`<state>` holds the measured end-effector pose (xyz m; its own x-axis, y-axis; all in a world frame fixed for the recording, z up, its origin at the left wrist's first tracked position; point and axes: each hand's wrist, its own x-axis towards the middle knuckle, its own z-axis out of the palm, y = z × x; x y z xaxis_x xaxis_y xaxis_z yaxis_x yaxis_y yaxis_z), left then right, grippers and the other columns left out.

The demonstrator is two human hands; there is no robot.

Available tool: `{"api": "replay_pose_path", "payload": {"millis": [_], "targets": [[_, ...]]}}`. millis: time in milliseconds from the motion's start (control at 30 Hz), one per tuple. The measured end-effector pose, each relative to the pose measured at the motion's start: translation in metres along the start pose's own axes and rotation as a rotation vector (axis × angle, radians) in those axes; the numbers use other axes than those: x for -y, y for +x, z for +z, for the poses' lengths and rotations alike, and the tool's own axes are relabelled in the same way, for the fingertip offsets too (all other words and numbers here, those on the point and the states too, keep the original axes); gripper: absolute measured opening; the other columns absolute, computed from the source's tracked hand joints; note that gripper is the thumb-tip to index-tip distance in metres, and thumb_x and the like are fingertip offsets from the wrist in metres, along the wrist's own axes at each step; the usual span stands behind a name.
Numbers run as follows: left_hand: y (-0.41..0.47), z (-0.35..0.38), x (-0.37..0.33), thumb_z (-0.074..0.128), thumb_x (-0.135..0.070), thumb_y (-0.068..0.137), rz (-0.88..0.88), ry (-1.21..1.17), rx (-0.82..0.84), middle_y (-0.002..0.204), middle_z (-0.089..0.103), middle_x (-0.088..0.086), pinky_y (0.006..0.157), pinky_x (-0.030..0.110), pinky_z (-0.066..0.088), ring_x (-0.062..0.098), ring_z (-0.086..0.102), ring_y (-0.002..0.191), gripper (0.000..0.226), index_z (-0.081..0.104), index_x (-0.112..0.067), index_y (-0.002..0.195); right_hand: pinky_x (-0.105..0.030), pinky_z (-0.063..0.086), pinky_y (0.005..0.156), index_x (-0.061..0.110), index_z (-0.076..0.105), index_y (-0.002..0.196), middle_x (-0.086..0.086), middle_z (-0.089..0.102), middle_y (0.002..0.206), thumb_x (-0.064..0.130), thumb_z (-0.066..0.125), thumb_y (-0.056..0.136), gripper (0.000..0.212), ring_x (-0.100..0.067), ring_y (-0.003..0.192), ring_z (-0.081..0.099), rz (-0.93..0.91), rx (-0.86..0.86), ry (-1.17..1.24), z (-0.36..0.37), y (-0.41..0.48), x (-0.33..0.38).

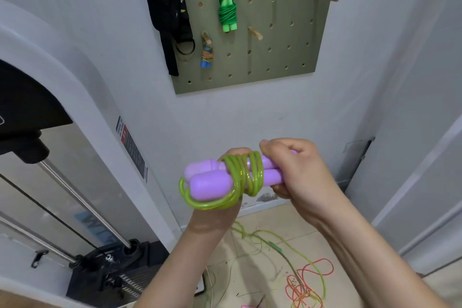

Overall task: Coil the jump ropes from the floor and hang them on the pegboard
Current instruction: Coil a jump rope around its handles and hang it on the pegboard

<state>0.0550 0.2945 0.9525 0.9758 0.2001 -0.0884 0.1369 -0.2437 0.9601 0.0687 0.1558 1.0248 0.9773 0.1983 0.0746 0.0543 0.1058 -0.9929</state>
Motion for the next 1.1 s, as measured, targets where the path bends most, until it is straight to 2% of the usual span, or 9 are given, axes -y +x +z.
{"api": "replay_pose_path", "payload": {"millis": [67,167,233,367,500,667,767,900,1100], "targets": [[0.005,0.007,-0.002,0.041,-0.022,0.071,0.366,0.130,-0.131,0.070,0.011,-0.026,0.073,0.009,0.026,-0.001,0.028,0.074,0.021,0.056,-0.007,0.072,-0.016,0.016,0.043,0.021,0.030,0.042,0.005,0.022,0.045,0.009,0.051,0.092,0.055,-0.010,0.035,0.020,-0.029,-0.076,0.029,0.001,0.001,0.004],[-0.010,0.022,-0.026,0.042,-0.024,0.088,0.589,0.198,-0.212,0.055,0.045,-0.001,0.056,0.026,0.033,0.021,0.044,0.063,0.016,0.055,-0.018,0.081,-0.020,0.014,0.044,0.008,0.036,0.051,-0.002,0.023,0.051,0.009,0.050,0.089,0.040,-0.014,0.041,0.019,-0.040,-0.202,0.106,0.003,0.010,0.002],[-0.015,0.027,-0.023,0.041,-0.031,0.090,0.577,0.341,-0.167,0.050,0.042,-0.001,0.051,0.033,0.027,0.022,0.041,0.054,0.015,0.051,-0.027,0.080,-0.019,0.018,0.043,0.012,0.035,0.049,-0.003,0.024,0.051,0.008,0.051,0.087,0.041,-0.016,0.045,0.021,-0.088,-0.313,0.035,0.003,0.017,-0.004],[-0.020,0.024,-0.035,0.045,-0.034,0.098,0.168,-0.113,0.167,0.045,0.047,-0.005,0.044,0.023,0.029,0.011,0.035,0.038,0.029,0.060,-0.020,0.077,-0.025,0.023,0.045,0.018,0.035,0.039,0.009,0.026,0.040,0.014,0.052,0.089,0.053,-0.010,0.044,0.025,-0.218,-0.463,-0.248,-0.007,0.024,-0.009],[-0.025,0.014,-0.043,0.041,-0.032,0.100,0.065,-0.061,0.227,0.045,0.051,0.001,0.043,0.019,0.029,0.012,0.033,0.037,0.033,0.062,-0.015,0.082,-0.026,0.024,0.046,0.012,0.042,0.049,0.001,0.035,0.040,0.029,0.047,0.088,0.043,-0.016,0.048,0.032,-0.410,-0.523,-0.572,-0.017,0.030,-0.014],[-0.026,0.008,-0.048,0.052,-0.037,0.093,0.291,0.600,0.010,0.068,0.061,-0.003,0.065,0.032,0.042,0.017,0.058,0.071,0.022,0.048,-0.032,0.114,-0.030,0.025,0.046,0.022,0.026,0.053,0.006,0.024,0.040,0.030,0.046,0.090,0.043,-0.026,0.046,0.030,-0.569,-0.470,-0.891,-0.016,0.029,-0.017],[-0.032,0.006,-0.043,0.072,-0.029,0.079,0.555,1.005,-0.183,0.054,0.057,-0.002,0.044,0.027,0.037,0.026,0.057,0.048,0.032,0.051,-0.023,0.102,-0.027,0.017,0.045,0.019,0.031,0.057,0.008,0.019,0.041,0.028,0.048,0.090,0.038,-0.029,0.042,0.028,-0.602,-0.428,-1.023,-0.017,0.029,-0.017],[-0.025,0.001,-0.034,0.078,-0.025,0.074,0.791,1.063,-0.238,0.051,0.050,-0.002,0.036,0.023,0.031,0.023,0.048,0.039,0.019,0.061,-0.016,0.073,-0.026,0.021,0.047,0.019,0.031,0.058,0.001,0.028,0.043,0.034,0.041,0.088,0.034,-0.031,0.042,0.030,-0.554,-0.362,-1.177,-0.020,0.031,-0.020],[-0.019,-0.017,-0.045,0.046,-0.037,0.089,0.936,1.061,-0.135,0.064,0.058,-0.005,0.037,0.029,0.045,0.022,0.056,0.052,0.031,0.066,-0.020,0.074,-0.027,0.024,0.046,0.020,0.026,0.056,0.003,0.030,0.041,0.038,0.037,0.088,0.038,-0.031,0.044,0.027,-0.581,-0.016,-1.397,-0.026,0.021,-0.013]]}}
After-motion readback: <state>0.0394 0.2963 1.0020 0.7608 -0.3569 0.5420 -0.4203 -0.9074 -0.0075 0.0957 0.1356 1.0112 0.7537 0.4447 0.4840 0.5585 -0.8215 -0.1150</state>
